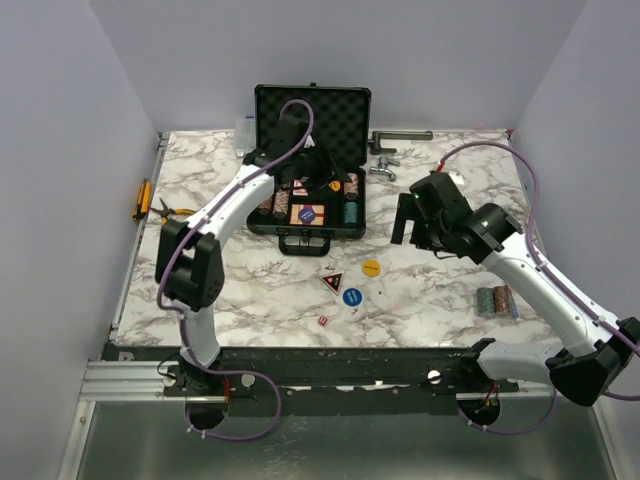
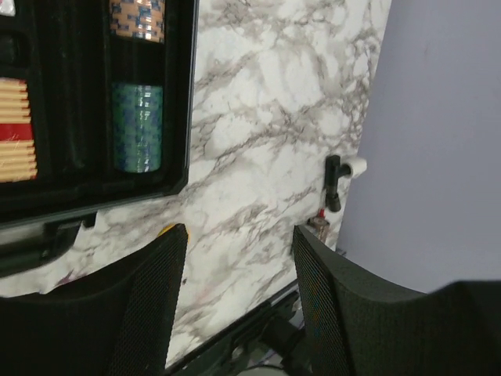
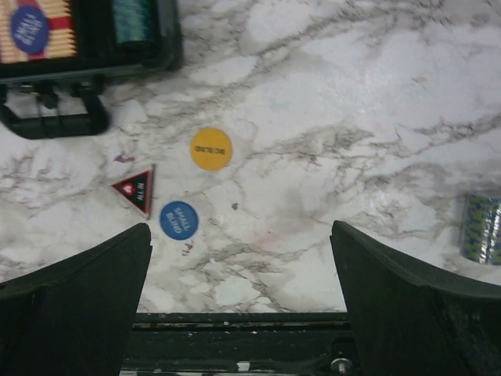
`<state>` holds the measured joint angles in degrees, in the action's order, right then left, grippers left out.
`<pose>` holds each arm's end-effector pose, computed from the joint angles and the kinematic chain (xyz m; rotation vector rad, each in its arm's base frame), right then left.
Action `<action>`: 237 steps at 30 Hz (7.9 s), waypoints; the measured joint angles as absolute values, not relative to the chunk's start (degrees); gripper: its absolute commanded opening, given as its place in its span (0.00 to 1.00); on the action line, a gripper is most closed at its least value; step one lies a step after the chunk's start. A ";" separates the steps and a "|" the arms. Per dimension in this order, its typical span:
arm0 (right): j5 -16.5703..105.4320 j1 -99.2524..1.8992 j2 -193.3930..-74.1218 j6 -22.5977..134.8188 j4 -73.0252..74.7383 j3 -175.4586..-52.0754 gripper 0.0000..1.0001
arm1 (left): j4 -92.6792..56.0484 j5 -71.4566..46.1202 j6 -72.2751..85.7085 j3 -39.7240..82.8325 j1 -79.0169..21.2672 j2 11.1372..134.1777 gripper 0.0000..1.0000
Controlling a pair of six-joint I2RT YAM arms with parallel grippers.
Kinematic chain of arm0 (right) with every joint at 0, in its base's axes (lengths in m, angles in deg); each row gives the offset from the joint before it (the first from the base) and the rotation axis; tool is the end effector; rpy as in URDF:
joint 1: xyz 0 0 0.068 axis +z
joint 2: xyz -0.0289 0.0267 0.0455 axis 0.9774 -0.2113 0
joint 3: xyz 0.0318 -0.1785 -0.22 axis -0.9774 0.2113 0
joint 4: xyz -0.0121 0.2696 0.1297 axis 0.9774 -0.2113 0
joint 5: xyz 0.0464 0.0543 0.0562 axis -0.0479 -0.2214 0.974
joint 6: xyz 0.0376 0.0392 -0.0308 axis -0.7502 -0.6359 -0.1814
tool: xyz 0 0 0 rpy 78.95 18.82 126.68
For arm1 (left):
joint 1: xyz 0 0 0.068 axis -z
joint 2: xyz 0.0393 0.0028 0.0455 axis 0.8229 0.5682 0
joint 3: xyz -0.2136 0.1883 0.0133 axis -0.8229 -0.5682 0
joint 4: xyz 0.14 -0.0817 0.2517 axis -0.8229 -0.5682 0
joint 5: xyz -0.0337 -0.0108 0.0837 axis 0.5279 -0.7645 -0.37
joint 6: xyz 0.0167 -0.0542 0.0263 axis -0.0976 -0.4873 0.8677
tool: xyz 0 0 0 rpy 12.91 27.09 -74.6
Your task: Pack up texas hold em set
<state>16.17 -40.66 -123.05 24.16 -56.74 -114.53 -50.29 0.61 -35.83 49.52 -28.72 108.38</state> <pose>0.2309 0.1539 0.3701 0.1838 2.4020 0.1618 0.4395 -0.2401 0.2987 -0.3818 2.4764 -1.1009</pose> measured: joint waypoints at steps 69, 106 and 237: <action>16.34 -99.50 -126.24 -5.54 -53.03 -84.20 1.00 | -63.38 -6.76 -8.25 5.55 -43.12 64.80 0.58; 19.71 -100.31 -126.41 2.00 -47.76 -84.68 0.21 | -62.18 -5.95 -6.06 0.67 -41.37 60.63 0.53; 38.81 -45.86 -177.38 -47.14 -37.99 -138.99 1.00 | -66.72 -11.91 -14.96 -9.88 -39.25 34.92 0.98</action>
<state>38.81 -45.86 -177.38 -47.14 -37.99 -138.99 -66.72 -11.91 -14.96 -9.88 -39.25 34.92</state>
